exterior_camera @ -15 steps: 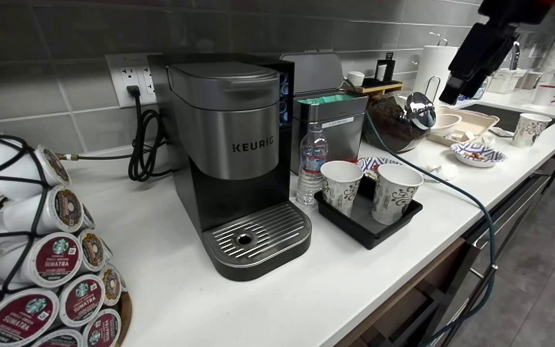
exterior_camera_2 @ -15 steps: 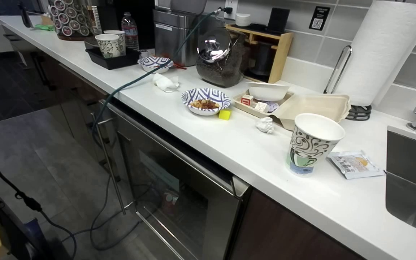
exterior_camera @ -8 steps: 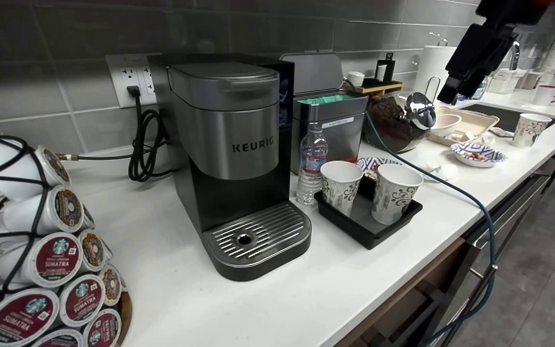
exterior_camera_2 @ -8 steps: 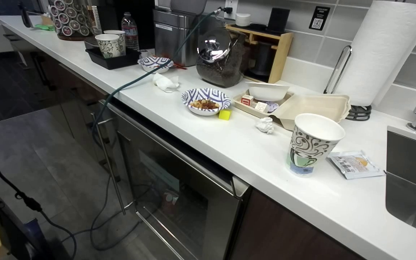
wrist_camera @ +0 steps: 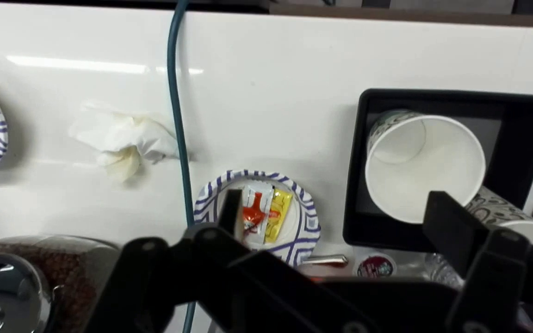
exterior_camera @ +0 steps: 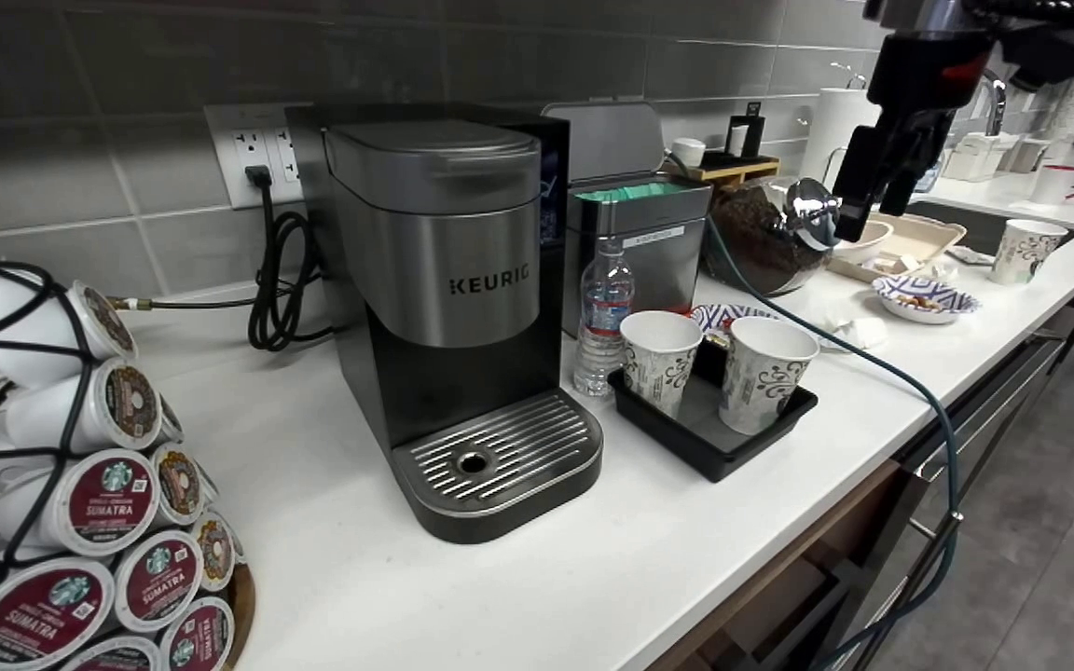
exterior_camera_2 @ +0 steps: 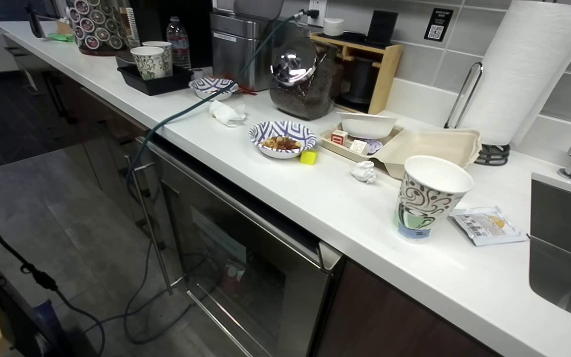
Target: Move the black tray to the right and move the white bowl to the left
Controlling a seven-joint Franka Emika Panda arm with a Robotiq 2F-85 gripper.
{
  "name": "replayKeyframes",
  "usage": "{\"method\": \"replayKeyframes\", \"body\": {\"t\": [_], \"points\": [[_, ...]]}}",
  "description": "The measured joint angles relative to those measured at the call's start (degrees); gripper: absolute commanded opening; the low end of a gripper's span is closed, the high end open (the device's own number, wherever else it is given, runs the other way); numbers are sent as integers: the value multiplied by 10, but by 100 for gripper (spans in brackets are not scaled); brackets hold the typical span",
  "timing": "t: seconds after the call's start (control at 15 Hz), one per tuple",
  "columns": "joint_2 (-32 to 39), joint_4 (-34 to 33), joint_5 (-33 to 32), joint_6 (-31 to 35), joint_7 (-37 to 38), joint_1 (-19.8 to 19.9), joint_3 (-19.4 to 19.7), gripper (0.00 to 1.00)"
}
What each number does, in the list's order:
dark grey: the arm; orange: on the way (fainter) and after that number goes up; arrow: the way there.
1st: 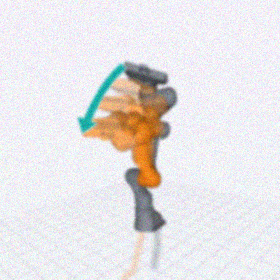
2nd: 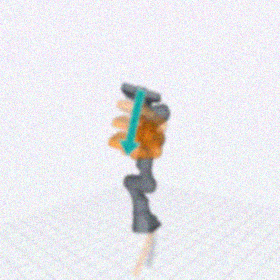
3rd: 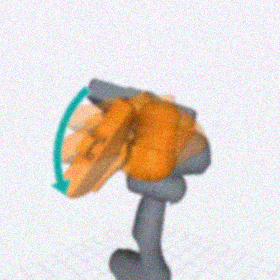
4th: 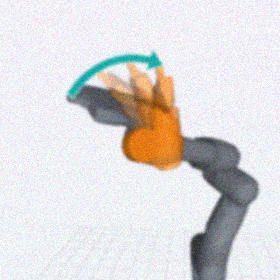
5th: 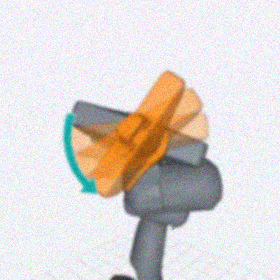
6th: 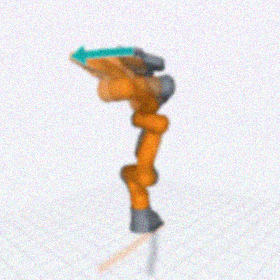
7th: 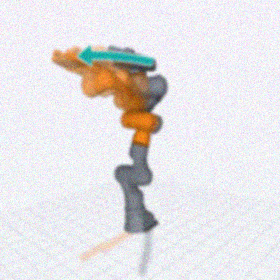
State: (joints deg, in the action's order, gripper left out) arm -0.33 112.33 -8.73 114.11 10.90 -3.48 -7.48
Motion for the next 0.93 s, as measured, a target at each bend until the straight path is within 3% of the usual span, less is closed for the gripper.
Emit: {"method": "replayKeyframes", "body": {"t": [0.13,0.47,0.93], "points": [[52,-57,20,-48,-20,-6,0,100],[149,-164,93,-62,-93,-5,7,100],[177,-176,96,-26,-93,-5,15,100]]}}
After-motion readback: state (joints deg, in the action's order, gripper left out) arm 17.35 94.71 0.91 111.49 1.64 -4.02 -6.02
